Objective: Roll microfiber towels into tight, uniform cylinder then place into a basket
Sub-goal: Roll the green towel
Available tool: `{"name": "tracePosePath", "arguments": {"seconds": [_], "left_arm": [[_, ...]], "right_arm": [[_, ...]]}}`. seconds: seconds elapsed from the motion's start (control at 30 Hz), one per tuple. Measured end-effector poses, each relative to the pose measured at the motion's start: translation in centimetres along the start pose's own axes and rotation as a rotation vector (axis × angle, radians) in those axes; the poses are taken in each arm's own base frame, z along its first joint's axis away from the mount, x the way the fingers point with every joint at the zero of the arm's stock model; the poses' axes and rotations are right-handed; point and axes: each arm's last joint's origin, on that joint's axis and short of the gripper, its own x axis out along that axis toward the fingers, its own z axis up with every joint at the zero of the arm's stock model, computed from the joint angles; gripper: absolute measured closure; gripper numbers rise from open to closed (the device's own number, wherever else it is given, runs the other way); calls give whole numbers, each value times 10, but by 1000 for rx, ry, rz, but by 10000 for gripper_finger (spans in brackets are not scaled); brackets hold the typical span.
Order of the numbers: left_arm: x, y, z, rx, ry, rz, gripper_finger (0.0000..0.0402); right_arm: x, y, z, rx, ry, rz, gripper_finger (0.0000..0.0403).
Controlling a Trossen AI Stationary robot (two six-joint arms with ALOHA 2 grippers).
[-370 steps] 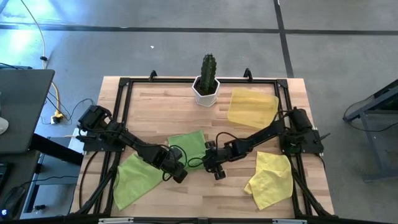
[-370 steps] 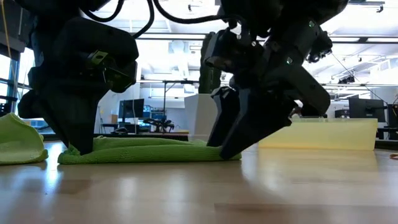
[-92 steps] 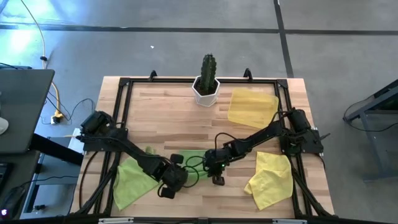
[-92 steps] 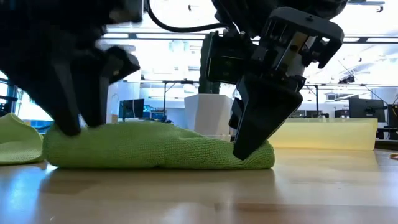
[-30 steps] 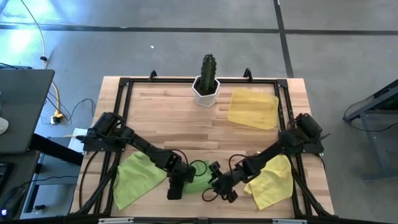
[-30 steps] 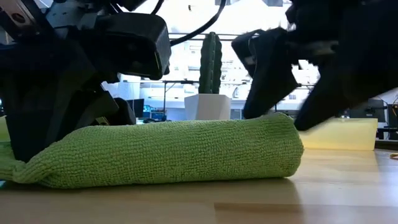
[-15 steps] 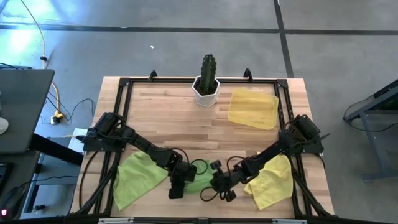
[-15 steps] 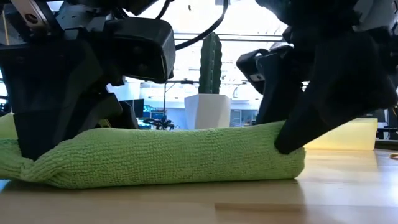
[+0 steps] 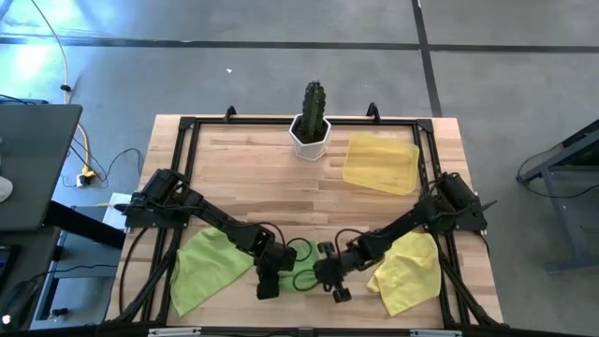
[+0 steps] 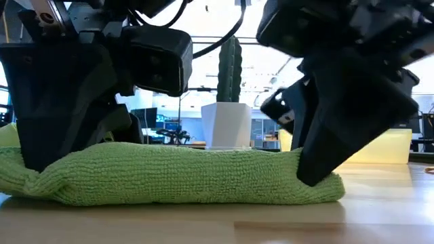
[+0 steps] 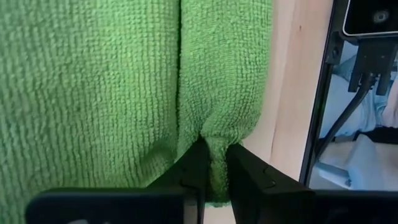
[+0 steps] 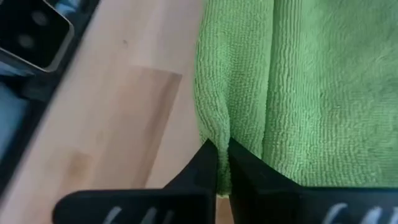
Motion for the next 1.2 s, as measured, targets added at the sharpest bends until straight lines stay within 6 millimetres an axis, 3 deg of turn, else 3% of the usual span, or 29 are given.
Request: {"name": "tracePosePath", "arguments": {"seconds": [0.3, 0.53, 0.83, 1.2], "left_arm": [[-36, -17, -7, 77, -36, 14, 315], [-53, -44, -18, 230, -194, 122, 305], [-24, -64, -44, 499, -320, 465, 302], [-2, -46, -45, 440, -269, 598, 243]], "right_arm": [[-3, -28, 6, 255, 40, 136, 401], [-5, -42, 8, 496, 86, 190, 402], [-7, -53, 7, 580, 118, 208, 402], [-7, -55, 7, 566, 116, 201, 402]]}}
